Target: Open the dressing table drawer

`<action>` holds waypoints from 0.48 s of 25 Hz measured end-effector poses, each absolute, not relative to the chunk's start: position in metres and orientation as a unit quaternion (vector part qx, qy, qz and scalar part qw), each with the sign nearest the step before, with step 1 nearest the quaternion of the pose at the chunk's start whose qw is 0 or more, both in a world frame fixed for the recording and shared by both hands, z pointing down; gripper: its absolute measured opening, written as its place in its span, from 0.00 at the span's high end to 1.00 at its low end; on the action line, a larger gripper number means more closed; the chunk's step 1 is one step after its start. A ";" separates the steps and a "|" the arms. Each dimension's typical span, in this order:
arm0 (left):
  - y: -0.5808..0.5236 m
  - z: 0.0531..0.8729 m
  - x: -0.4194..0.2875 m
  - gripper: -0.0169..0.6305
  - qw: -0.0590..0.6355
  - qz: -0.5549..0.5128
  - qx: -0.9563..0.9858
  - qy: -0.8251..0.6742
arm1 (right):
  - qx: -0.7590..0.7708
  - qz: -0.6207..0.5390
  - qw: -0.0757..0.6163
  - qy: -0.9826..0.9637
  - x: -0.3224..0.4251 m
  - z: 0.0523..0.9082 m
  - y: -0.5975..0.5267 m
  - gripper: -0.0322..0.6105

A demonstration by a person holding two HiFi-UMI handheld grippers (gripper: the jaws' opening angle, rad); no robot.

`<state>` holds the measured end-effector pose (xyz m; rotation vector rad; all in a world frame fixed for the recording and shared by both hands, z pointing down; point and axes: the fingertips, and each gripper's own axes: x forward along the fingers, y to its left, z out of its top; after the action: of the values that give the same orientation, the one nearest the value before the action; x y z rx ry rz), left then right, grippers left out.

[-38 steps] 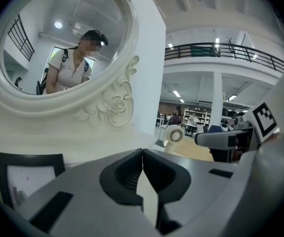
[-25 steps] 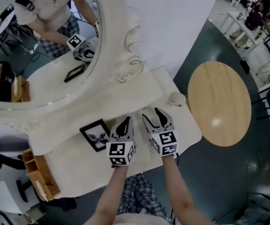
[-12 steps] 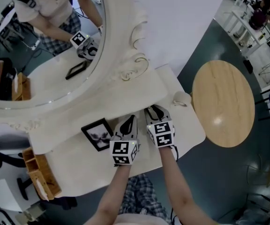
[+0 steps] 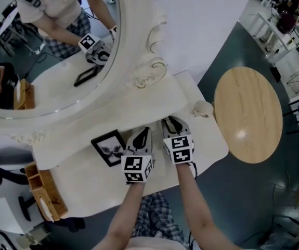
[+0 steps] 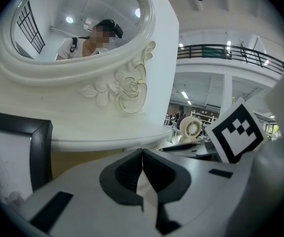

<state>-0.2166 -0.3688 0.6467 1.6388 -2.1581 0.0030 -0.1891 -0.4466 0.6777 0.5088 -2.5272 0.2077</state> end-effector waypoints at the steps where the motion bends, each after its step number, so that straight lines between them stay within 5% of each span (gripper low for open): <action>1: -0.368 0.647 -0.217 0.93 0.214 0.000 0.590 -0.778 | 0.191 0.078 0.272 -0.940 -0.187 0.678 -0.446 0.78; 12: -0.359 0.649 -0.212 0.93 0.221 0.003 0.582 -0.782 | 0.203 0.089 0.270 -0.937 -0.158 0.678 -0.432 0.78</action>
<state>-0.2123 -0.3586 0.6488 1.6102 -2.1632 0.0076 -0.1576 -0.4321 0.6781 0.5466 -2.5249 0.2397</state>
